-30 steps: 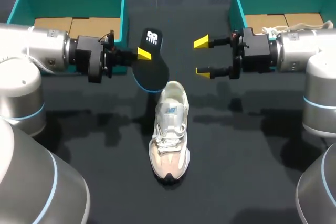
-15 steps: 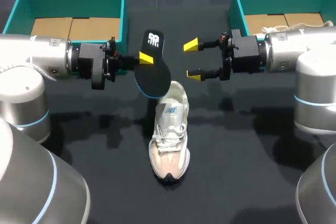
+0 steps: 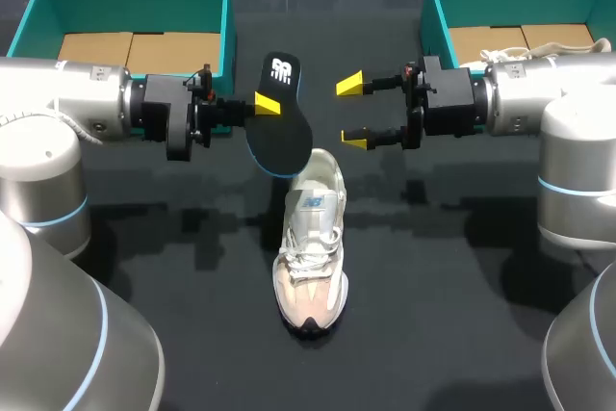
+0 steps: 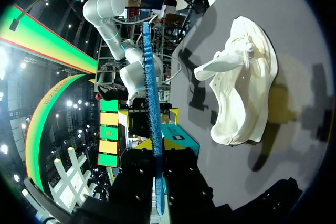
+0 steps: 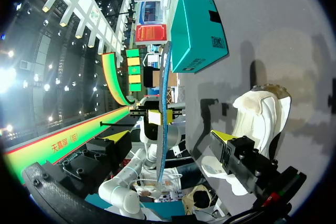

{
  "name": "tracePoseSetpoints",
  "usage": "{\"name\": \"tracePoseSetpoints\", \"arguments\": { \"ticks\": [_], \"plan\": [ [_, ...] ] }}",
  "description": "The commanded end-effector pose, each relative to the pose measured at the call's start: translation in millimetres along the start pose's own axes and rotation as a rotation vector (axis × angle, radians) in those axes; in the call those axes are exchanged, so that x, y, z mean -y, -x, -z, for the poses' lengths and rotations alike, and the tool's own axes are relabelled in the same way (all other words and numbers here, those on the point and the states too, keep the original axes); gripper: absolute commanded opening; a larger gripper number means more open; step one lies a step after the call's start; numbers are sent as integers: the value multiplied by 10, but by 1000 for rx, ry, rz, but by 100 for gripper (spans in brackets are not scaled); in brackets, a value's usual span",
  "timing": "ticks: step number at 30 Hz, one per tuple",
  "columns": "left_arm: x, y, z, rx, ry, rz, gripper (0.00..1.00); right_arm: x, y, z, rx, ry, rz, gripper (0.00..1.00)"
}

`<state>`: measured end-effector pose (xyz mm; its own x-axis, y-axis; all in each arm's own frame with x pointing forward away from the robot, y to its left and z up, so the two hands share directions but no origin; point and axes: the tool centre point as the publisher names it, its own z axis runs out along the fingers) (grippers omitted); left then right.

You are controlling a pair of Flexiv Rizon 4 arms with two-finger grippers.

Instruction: Take the shoe out of the shoebox, open the shoe tongue, remove and reinsert the insole, then place the shoe into the shoebox

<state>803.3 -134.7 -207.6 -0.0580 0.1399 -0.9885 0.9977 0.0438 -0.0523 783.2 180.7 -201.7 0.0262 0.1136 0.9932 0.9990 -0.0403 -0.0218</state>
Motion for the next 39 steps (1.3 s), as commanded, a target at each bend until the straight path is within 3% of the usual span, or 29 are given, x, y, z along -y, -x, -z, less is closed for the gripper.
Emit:
{"name": "tracePoseSetpoints", "arguments": {
  "ticks": [1, 10, 21, 35, 39],
  "plan": [
    [-5, -5, -10, 1, 0, -2, 0, 3, 4, -11, 1, 1, 0, 100],
    [-5, -5, -10, 1, 0, -2, 0, 3, 4, -11, 1, 1, 0, 100],
    [-388, 21, -72, 16, -32, -58, 0, 13, 43, -141, 14, -8, 0, 100],
    [-393, 36, -124, 10, -61, -73, 0, -3, 52, -212, 4, -33, 17, 100],
    [-370, 0, -174, -3, -10, -98, 0, -45, 64, -277, 6, -46, 39, 100]
  ]
}}
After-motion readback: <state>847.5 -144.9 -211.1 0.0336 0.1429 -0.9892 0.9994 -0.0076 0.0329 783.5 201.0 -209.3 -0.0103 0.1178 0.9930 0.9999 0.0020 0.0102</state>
